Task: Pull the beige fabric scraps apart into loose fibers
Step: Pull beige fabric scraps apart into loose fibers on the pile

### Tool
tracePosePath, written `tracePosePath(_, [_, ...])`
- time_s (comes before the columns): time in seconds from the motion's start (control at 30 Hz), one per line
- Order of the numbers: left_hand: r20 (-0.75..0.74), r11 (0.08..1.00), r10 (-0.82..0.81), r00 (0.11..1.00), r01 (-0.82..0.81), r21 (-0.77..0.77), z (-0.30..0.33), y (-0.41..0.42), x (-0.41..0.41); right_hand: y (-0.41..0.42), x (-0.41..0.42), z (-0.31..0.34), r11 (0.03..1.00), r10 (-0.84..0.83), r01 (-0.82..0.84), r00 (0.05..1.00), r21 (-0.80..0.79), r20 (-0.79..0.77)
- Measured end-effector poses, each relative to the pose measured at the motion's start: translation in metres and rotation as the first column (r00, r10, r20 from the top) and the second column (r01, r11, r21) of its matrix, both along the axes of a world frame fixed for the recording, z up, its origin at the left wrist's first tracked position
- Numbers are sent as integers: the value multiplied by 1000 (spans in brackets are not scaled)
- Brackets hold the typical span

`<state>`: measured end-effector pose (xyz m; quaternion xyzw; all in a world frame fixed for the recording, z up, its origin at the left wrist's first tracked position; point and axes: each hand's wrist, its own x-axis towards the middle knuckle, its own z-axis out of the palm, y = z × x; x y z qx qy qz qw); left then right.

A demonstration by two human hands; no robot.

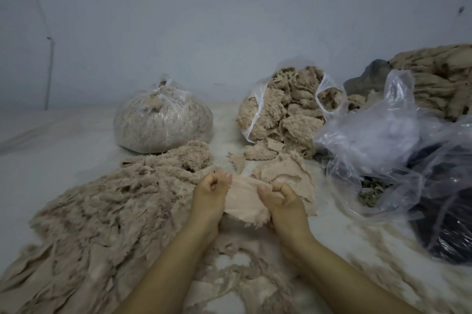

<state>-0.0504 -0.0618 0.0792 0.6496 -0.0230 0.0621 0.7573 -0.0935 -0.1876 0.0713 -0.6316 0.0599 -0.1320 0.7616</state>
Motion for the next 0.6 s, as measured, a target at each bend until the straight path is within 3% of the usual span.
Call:
tracePosePath(0.17, [35, 992, -11, 999, 6, 124, 13, -27, 35, -51, 45, 16, 893, -226, 288, 952, -345, 207])
tracePosePath(0.3, [19, 991, -26, 1000, 23, 135, 10, -48, 65, -86, 72, 19, 780, -255, 337, 941, -527, 225])
tracePosePath(0.33, [-1, 990, -30, 1000, 30, 140, 7, -51, 70, -91, 76, 15, 723, -258, 313, 949, -615, 180])
tracePosePath(0.4, [-86, 988, -62, 994, 74, 136, -4, -55, 75, -95, 78, 0, 521, -308, 286, 942, -805, 135])
tracePosePath(0.5, [-202, 983, -131, 971, 153, 97, -17, -54, 75, -81, 72, -21, 349, -201, 319, 944, -881, 262])
tracePosePath(0.6, [-192, 984, -126, 973, 148, 103, -15, -39, 67, -72, 75, -41, 175, -109, 102, 990, -979, 84])
